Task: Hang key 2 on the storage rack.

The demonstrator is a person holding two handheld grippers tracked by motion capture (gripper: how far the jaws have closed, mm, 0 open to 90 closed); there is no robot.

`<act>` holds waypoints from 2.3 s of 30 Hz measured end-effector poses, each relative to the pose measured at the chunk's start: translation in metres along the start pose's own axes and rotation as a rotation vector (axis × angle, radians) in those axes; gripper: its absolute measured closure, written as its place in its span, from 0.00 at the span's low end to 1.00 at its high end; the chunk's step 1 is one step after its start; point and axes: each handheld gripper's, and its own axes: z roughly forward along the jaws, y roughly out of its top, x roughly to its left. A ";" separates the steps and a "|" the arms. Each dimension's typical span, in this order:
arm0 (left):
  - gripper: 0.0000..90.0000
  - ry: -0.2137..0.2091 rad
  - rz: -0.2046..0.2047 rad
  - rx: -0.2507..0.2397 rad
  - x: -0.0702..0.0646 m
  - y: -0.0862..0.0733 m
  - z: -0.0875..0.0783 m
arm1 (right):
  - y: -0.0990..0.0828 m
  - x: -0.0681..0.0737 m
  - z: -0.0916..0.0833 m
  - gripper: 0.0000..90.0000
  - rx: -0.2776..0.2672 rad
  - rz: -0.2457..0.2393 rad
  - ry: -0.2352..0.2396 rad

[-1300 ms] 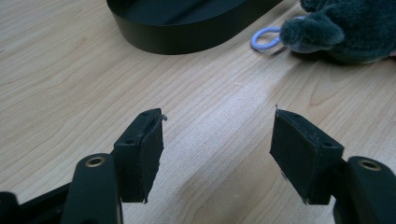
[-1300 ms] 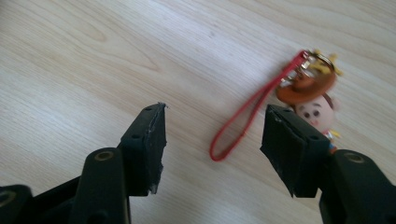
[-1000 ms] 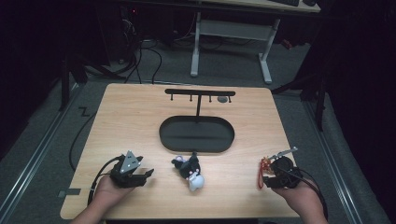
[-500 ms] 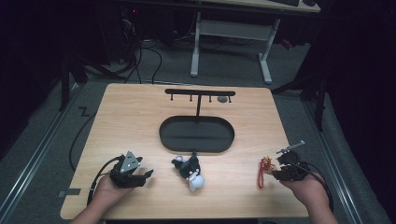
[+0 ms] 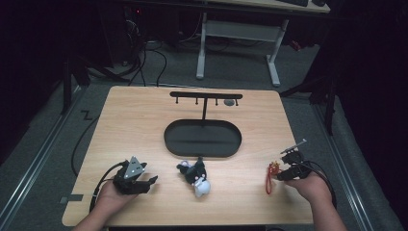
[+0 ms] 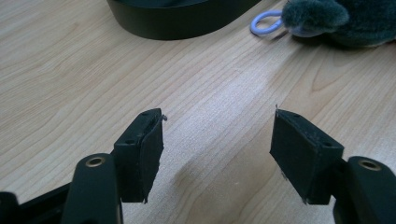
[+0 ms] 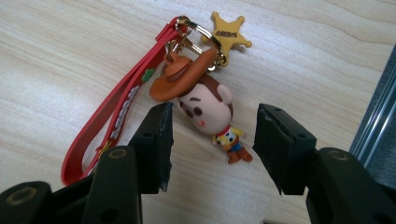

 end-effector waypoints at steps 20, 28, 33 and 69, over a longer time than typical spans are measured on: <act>0.39 -0.005 0.004 0.004 0.000 0.000 0.000 | 0.005 0.001 0.019 0.67 0.004 -0.008 0.048; 0.39 -0.006 0.005 0.004 0.000 0.000 0.000 | 0.004 0.003 0.016 0.72 -0.001 0.001 0.049; 0.39 -0.006 0.004 0.002 0.000 0.000 0.000 | 0.006 0.007 0.004 0.72 -0.017 0.005 0.076; 0.38 -0.014 0.004 -0.008 -0.001 0.001 0.001 | 0.050 0.062 -0.109 0.72 -0.062 -0.120 0.102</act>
